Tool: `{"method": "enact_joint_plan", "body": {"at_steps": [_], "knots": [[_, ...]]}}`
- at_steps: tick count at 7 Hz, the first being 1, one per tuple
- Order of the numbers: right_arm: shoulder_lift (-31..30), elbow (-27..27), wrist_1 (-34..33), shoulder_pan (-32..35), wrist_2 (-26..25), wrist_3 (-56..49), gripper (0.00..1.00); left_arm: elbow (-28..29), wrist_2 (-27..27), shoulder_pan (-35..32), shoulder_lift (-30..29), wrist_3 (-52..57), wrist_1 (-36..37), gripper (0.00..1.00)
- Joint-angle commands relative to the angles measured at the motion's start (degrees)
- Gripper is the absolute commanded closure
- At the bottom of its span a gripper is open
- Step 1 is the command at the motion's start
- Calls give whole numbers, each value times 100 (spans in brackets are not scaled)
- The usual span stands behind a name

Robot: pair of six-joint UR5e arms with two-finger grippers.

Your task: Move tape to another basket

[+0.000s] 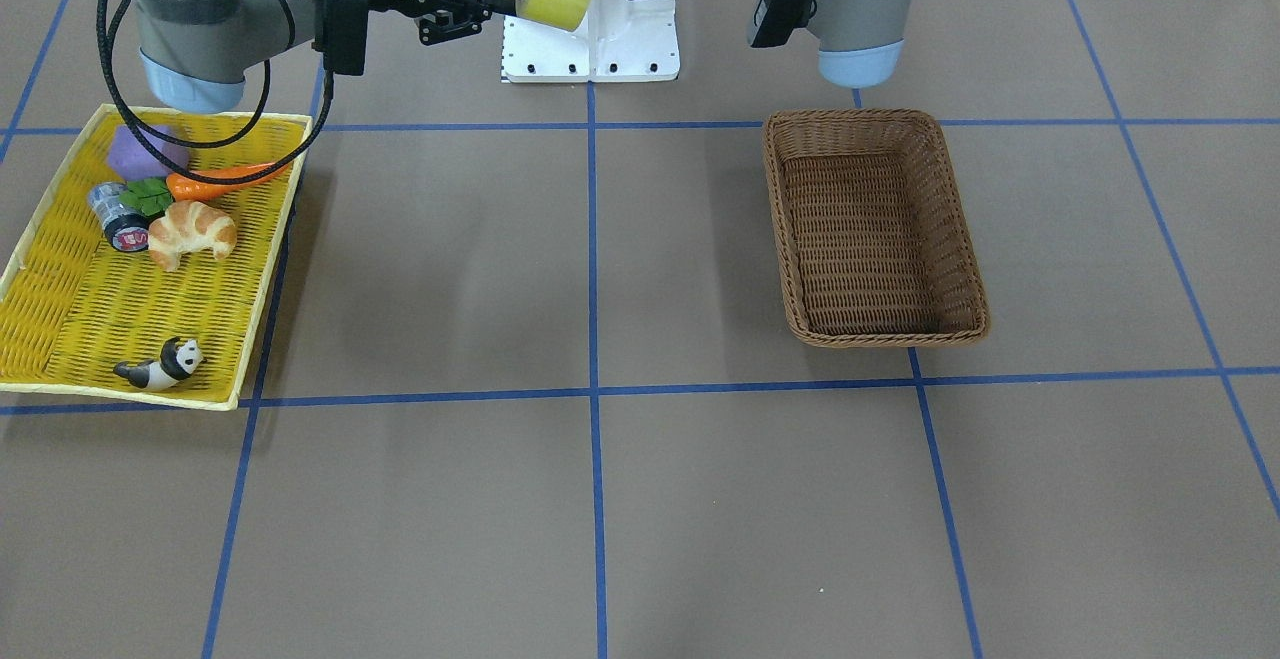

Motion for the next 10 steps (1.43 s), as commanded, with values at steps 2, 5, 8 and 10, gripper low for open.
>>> {"method": "enact_joint_plan", "body": {"at_steps": [2,5,8,10], "knots": [[23,9,7,6,-355,130,0,-30,-596,9,218,383,-52,100],[-275,-113,-80,679,124,-201,0,-197,-882,-357,314,392,8,100],[-206,-1018,-1284,2725,2180,-2067,0,-30,-2107,-1997,438,505,1344,100],[-215,-1020,-3506,3571,1853,-4410,0,-48,-3468,-2826,472,2263,3242,100]]}}
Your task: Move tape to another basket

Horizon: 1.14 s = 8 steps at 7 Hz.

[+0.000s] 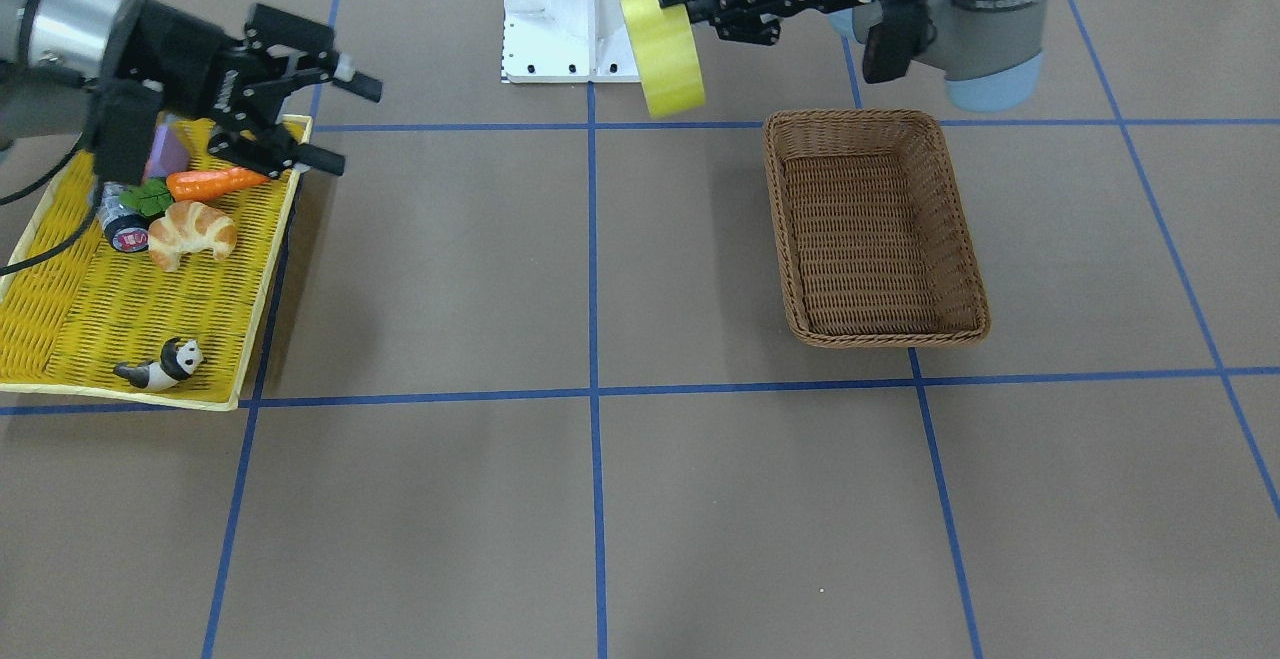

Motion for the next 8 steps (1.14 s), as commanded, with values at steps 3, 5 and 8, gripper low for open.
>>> {"method": "enact_joint_plan", "body": {"at_steps": [3,5,8], "knots": [[-233,39,-2712,1023,-1509,-3755,0,-63,-867,-719,614,3308,2490,100],[-313,257,-4466,1384,-1520,-5857,0,-237,-658,-607,687,4811,4169,100],[-243,978,-7760,1499,-1467,-7600,0,-388,47,263,826,5602,5568,100]]}}
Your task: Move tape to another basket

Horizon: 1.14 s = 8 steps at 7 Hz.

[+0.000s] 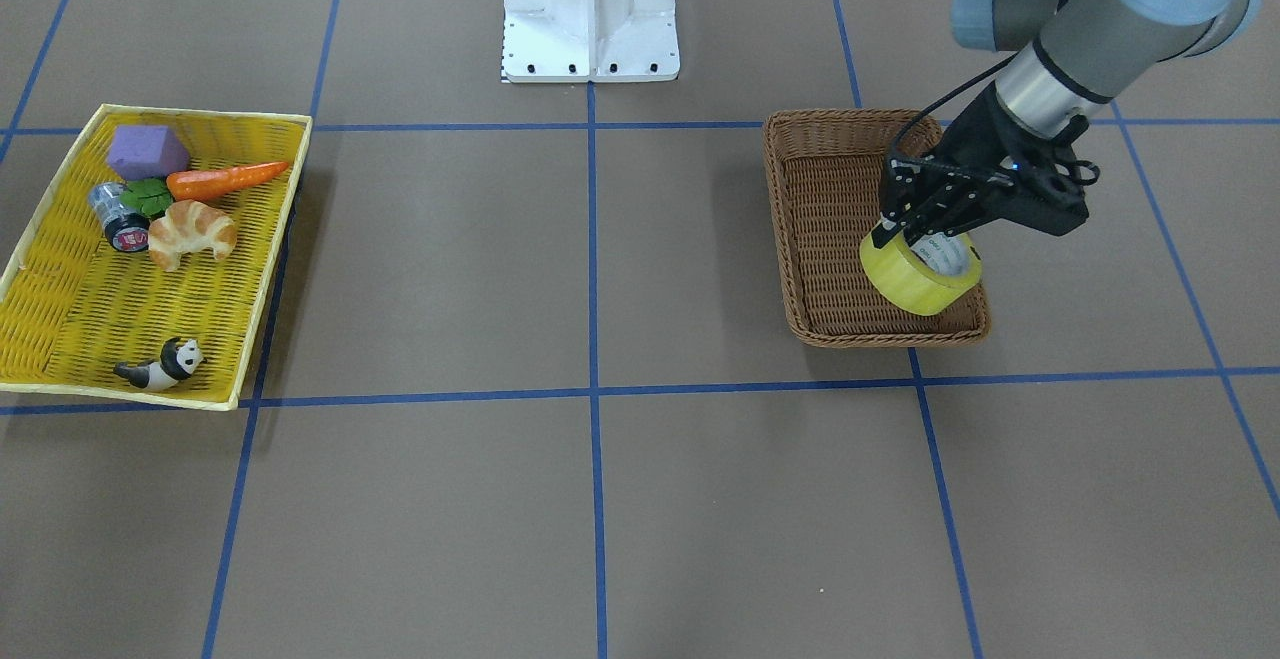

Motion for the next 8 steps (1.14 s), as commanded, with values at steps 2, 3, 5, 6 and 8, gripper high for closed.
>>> {"method": "enact_joint_plan", "body": {"at_steps": [2,3,5,6,8], "knots": [[31,367,-2244,11,-45,-739,0,99,110,677,313,108,361,100],[-30,411,-2430,11,-45,-748,0,109,110,748,401,99,405,72],[-126,568,-2747,-103,-132,-748,0,65,128,784,542,117,397,2],[-170,622,-2757,-95,-150,-739,0,-65,128,749,647,134,362,2],[-398,754,-2679,11,-194,-748,0,-645,119,104,1339,309,370,2]]}}
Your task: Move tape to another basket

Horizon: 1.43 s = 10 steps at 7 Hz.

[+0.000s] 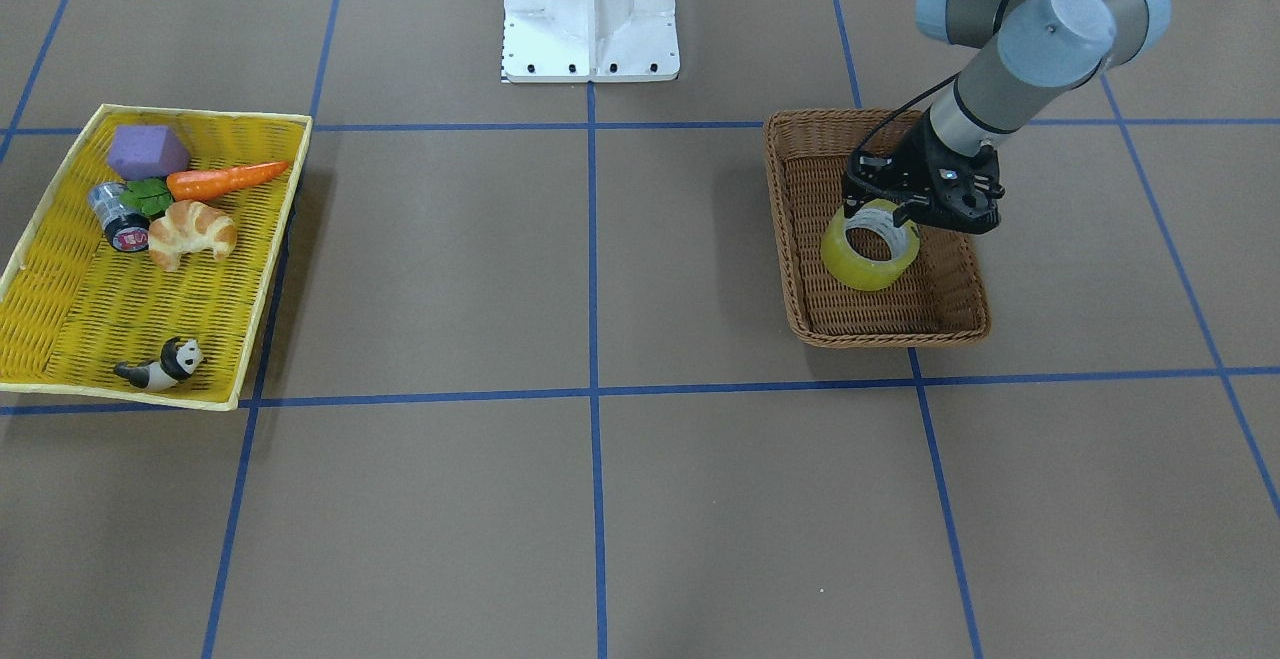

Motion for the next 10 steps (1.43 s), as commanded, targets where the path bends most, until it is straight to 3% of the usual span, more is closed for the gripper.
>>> {"method": "enact_joint_plan", "body": {"at_steps": [1,3,5,6,7,8,10], "knots": [[-167,95,44,25,-25,7,0,-303,-24,-850,854,1004,-2,2],[-202,68,53,34,27,7,0,107,-94,-2454,1534,3077,69,2],[-403,-71,53,43,1,50,0,1098,-366,-3864,1431,5553,690,2],[-604,-290,70,112,-8,16,0,1521,-376,-4104,1396,5888,719,2],[-1033,-388,670,122,-51,15,0,1838,-376,-4315,1395,5935,650,2],[-1333,-641,1599,165,-60,7,0,1981,-359,-4361,1369,5927,614,2],[-1415,-1099,1819,201,-43,-2,0,1887,-384,-4361,1378,5848,657,2]]}}
